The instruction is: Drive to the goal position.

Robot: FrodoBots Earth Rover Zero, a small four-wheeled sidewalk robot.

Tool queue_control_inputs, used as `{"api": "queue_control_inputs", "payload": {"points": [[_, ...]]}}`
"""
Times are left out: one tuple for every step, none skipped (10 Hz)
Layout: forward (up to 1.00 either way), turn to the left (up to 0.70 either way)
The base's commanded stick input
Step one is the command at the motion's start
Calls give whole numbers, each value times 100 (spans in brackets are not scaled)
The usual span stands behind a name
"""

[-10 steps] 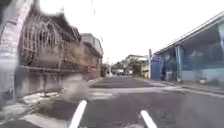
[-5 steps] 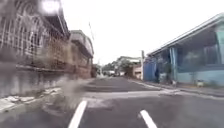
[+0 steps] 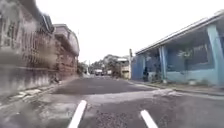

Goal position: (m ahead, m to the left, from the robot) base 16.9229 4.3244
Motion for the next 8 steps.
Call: {"api": "queue_control_inputs", "payload": {"points": [[70,9],[70,14],[70,16],[70,14],[70,1],[70,8],[70,1],[70,3]]}}
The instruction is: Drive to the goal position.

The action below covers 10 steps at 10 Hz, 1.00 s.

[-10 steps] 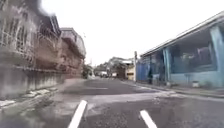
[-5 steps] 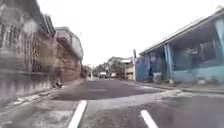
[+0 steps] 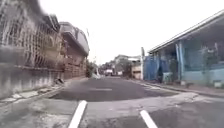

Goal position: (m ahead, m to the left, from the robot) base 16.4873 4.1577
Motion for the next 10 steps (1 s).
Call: {"api": "queue_control_inputs", "payload": {"points": [[70,5],[70,6],[70,9],[70,7],[70,1],[70,8],[70,2],[70,3],[70,7],[70,8]]}}
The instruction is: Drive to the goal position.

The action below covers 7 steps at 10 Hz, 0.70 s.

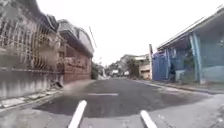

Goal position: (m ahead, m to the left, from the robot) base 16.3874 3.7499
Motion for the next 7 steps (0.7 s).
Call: {"api": "queue_control_inputs", "payload": {"points": [[70,3],[70,13],[70,7],[70,8],[70,4],[70,3],[70,1]]}}
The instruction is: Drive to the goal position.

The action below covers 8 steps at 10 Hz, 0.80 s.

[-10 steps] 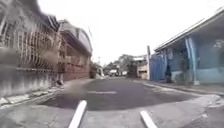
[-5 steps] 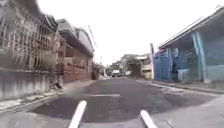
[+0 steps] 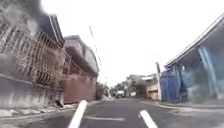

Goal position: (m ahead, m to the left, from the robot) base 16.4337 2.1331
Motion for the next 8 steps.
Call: {"api": "queue_control_inputs", "payload": {"points": [[70,0],[70,2],[70,14],[70,28],[70,35],[70,34],[70,11],[70,4]]}}
